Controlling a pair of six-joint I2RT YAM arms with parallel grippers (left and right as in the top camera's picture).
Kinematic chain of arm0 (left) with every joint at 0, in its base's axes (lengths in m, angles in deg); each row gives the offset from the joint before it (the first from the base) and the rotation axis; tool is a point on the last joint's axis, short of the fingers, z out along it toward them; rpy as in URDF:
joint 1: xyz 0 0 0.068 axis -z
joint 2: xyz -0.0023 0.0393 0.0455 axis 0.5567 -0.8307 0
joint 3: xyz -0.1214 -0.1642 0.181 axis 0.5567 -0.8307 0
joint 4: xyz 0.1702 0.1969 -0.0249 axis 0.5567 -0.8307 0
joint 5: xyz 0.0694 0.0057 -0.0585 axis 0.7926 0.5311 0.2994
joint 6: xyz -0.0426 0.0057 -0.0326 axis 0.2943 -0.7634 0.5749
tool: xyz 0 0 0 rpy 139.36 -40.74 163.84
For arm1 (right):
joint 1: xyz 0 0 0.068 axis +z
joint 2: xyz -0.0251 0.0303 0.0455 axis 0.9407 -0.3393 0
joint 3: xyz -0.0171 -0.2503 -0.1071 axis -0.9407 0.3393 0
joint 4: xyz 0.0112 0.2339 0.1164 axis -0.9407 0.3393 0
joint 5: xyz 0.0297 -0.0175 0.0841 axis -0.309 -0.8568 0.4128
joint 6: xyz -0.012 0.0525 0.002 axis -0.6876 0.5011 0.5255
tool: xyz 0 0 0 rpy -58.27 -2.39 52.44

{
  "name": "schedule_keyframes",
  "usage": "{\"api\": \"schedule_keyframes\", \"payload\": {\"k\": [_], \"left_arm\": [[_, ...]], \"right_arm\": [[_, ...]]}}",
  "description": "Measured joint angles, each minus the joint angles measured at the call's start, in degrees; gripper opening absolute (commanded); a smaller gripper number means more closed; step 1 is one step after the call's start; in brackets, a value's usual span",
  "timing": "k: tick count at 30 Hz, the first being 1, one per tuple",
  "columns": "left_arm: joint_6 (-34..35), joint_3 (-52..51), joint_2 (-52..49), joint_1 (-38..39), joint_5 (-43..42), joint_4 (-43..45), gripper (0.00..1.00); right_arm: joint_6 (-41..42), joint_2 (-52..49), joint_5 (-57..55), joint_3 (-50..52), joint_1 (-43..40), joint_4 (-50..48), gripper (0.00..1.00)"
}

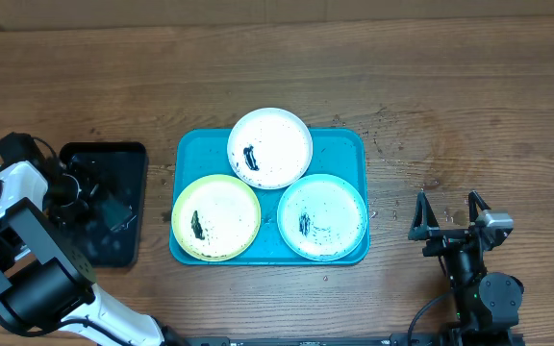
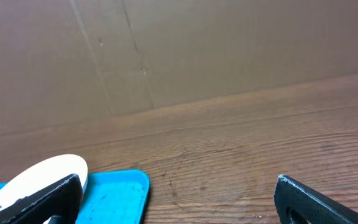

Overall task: Clean dirty plates on tray and stack at the side
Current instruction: 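Dip and rub the green sponge in the basin water with the left gripper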

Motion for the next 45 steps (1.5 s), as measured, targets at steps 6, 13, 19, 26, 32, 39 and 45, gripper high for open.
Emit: {"api": "schedule_keyframes", "payload": {"k": [6, 13, 19, 26, 32, 39, 45], "left_arm": [[-0.02, -0.24, -0.24, -0.07, 3.65, 2.25, 0.57], [-0.09, -0.17, -0.39, -0.04, 4.15, 2.36, 0.8], [-0.09, -0.04, -0.33, -0.07, 4.42, 1.07, 0.76], [-0.11, -0.31, -0.59, -0.09, 4.85, -0.52, 0.05], [-0.07, -0.44, -0.72, -0.11, 4.76, -0.68, 0.04], [-0.07, -0.24, -0.52, -0.09, 3.96, -1.11, 1.0], [-0.09, 0.13, -0.11, -0.04, 4.42, -4.09, 1.0]], "right_arm": [[0.0, 0.0, 0.0, 0.0, 0.0, 0.02, 1.0], [-0.04, 0.0, 0.0, 0.0, 0.0, -0.02, 1.0], [-0.04, 0.0, 0.02, 0.0, 0.0, -0.02, 1.0], [-0.04, 0.0, 0.02, 0.0, 0.0, -0.04, 1.0], [-0.02, 0.0, 0.02, 0.0, 0.0, 0.0, 1.0], [-0.02, 0.0, 0.0, 0.0, 0.0, 0.0, 1.0], [-0.02, 0.0, 0.02, 0.0, 0.0, -0.02, 1.0]]}}
